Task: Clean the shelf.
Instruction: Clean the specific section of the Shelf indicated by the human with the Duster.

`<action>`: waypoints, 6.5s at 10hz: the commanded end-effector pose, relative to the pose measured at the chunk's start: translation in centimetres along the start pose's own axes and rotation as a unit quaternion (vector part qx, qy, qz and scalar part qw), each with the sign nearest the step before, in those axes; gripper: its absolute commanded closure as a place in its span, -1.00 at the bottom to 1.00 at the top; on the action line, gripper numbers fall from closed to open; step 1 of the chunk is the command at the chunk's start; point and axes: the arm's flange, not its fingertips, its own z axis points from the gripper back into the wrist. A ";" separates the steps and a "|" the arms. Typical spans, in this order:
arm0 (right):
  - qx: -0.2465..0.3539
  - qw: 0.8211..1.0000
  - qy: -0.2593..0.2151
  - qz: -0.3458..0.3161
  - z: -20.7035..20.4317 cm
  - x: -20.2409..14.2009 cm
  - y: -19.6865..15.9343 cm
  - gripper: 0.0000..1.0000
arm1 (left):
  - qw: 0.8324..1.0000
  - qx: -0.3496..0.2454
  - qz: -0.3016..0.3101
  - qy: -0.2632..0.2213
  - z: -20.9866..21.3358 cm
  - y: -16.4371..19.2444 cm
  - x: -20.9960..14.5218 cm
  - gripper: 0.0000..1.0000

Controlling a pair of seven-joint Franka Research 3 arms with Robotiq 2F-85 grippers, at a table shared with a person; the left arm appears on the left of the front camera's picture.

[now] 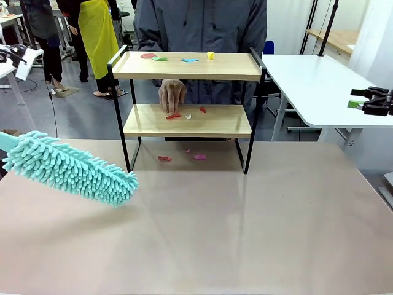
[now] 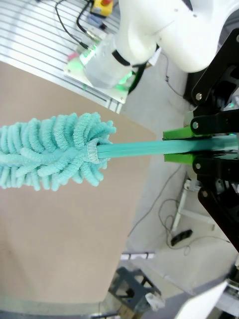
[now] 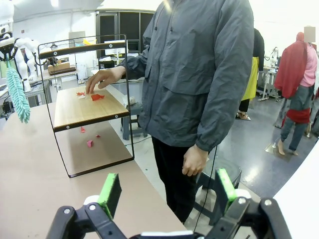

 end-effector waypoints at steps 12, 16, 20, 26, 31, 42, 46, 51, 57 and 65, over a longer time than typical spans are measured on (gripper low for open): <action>0.002 1.000 0.000 0.002 -0.1 0.3 0.0 -1.00 | 0.920 -0.061 0.321 -0.218 5.5 -12.7 17.1 0.74; 0.002 1.000 0.000 0.002 -0.1 0.3 0.0 -1.00 | 0.927 -0.038 0.316 -0.199 7.0 -12.8 15.1 0.74; 0.002 1.000 0.000 0.002 -0.1 0.3 0.0 -1.00 | 0.908 -0.065 0.344 -0.230 4.0 -14.1 21.6 0.74; 0.002 1.000 0.000 0.002 -0.1 0.3 0.0 -1.00 | 0.850 -0.018 0.424 -0.312 0.4 -15.2 29.4 0.74; 0.002 1.000 0.000 0.002 -0.1 0.3 0.0 -1.00 | 0.822 0.014 0.448 -0.351 -2.9 -14.1 36.5 0.74; 0.002 1.000 0.000 0.002 -0.1 0.3 0.0 -1.00 | 0.813 -0.027 0.486 -0.320 -7.3 -13.5 39.4 0.74; 0.002 1.000 0.000 0.002 -0.1 0.3 0.0 -1.00 | 0.804 0.003 0.529 -0.273 -7.6 -10.3 37.1 0.74; 0.002 1.000 0.000 0.002 -0.1 0.3 0.0 -1.00 | 0.807 0.050 0.551 -0.206 -9.2 -6.7 31.0 0.74; 0.002 1.000 0.000 0.002 -0.1 0.3 0.0 -1.00 | 0.791 0.160 0.581 -0.107 -9.3 -4.2 23.9 0.74; 0.002 1.000 0.000 0.002 -0.1 0.3 0.0 -1.00 | 0.806 0.119 0.556 -0.165 -7.2 -5.4 23.3 0.74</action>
